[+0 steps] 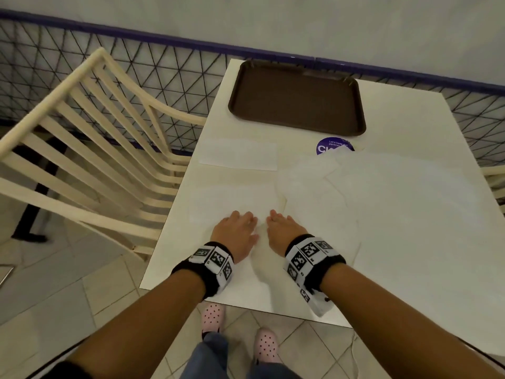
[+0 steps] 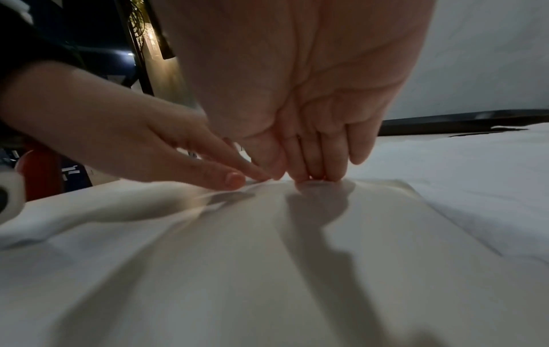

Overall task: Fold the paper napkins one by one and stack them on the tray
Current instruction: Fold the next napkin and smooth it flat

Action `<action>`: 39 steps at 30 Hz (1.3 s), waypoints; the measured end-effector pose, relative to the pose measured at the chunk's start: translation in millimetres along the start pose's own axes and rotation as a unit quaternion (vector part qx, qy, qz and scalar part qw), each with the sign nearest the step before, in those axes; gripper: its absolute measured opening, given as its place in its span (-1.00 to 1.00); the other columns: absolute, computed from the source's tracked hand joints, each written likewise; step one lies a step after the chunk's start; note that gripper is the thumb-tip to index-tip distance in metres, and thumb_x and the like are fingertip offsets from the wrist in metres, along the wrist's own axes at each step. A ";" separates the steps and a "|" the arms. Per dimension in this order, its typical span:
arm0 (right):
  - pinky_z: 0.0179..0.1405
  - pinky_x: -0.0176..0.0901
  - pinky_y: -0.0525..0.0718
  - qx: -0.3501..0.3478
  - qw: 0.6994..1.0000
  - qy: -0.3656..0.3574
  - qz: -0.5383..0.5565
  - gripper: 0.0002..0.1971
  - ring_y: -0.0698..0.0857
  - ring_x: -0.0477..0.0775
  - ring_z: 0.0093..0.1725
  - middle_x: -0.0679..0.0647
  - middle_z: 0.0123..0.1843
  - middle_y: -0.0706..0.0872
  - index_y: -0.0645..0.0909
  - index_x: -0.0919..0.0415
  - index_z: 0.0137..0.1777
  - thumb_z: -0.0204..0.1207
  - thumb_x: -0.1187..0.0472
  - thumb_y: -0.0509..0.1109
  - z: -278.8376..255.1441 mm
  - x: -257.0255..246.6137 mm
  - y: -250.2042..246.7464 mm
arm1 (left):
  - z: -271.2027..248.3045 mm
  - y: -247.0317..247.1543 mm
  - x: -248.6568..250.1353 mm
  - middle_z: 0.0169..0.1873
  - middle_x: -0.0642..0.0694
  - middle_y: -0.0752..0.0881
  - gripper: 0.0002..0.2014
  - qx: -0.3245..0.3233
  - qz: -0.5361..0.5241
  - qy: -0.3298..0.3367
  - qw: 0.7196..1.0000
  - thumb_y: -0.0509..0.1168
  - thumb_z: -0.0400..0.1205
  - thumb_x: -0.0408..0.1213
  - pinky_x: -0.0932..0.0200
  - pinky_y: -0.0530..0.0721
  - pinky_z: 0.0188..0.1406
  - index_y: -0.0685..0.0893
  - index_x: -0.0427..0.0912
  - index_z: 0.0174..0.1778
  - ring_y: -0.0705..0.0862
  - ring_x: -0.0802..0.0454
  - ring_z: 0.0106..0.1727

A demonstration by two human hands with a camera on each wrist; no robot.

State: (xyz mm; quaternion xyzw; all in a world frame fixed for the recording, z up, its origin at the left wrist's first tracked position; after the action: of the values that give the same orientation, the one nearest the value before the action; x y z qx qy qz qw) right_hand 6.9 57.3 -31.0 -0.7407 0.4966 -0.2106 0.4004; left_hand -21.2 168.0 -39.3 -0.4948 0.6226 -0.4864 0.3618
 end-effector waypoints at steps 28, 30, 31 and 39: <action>0.53 0.15 0.16 0.026 0.992 -0.021 -0.119 -0.57 0.56 0.20 0.32 0.18 0.28 0.62 0.42 0.28 0.36 0.65 0.00 0.12 22.3 -27.2 -32.0 | 10.9 -11.6 -66.1 0.50 -0.22 0.19 -0.43 -0.102 0.104 -0.023 0.989 0.06 0.68 -0.45 0.10 0.57 0.10 0.06 -0.19 0.61 0.36 -0.20 0.38; 0.53 0.17 0.15 0.032 0.992 -0.020 -0.118 -0.57 0.56 0.20 0.31 0.18 0.27 0.62 0.40 0.29 0.37 0.66 0.00 0.09 23.3 -31.1 -30.3 | 12.4 -11.9 -63.9 0.47 -0.25 0.22 -0.46 -0.097 0.115 -0.018 0.988 0.03 0.68 -0.49 0.12 0.59 0.06 0.07 -0.23 0.60 0.39 -0.21 0.35; 0.52 0.18 0.16 0.038 0.991 -0.020 -0.125 -0.58 0.58 0.20 0.28 0.19 0.25 0.64 0.39 0.31 0.37 0.67 0.04 0.08 23.6 -33.1 -29.4 | 13.1 -11.3 -63.9 0.44 -0.27 0.27 -0.46 -0.094 0.125 -0.013 0.988 0.07 0.67 -0.49 0.15 0.61 0.01 0.13 -0.25 0.59 0.44 -0.21 0.31; 0.53 0.23 0.15 0.033 0.981 -0.036 -0.190 -0.67 0.65 0.23 0.19 0.22 0.22 0.65 0.34 0.37 0.39 0.68 0.34 -0.03 27.2 -34.4 -33.6 | 20.8 -26.9 -71.0 -0.16 -0.24 0.64 -0.58 -0.050 0.078 0.020 0.996 0.58 0.28 -0.22 0.26 0.50 -0.55 0.68 -0.25 0.01 0.67 -0.14 -0.30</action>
State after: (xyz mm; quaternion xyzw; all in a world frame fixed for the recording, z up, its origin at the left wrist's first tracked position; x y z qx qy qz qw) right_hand 30.9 105.1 -17.2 -0.8150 0.3249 -0.2722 0.3952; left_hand 22.9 230.6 -21.1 -0.4525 0.6898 -0.4349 0.3611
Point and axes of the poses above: each hand's wrist, its own z-axis towards the middle knuckle, its own y-axis out of the palm, x = y × z, the point moved 3 cm from there along z, towards the middle knuckle
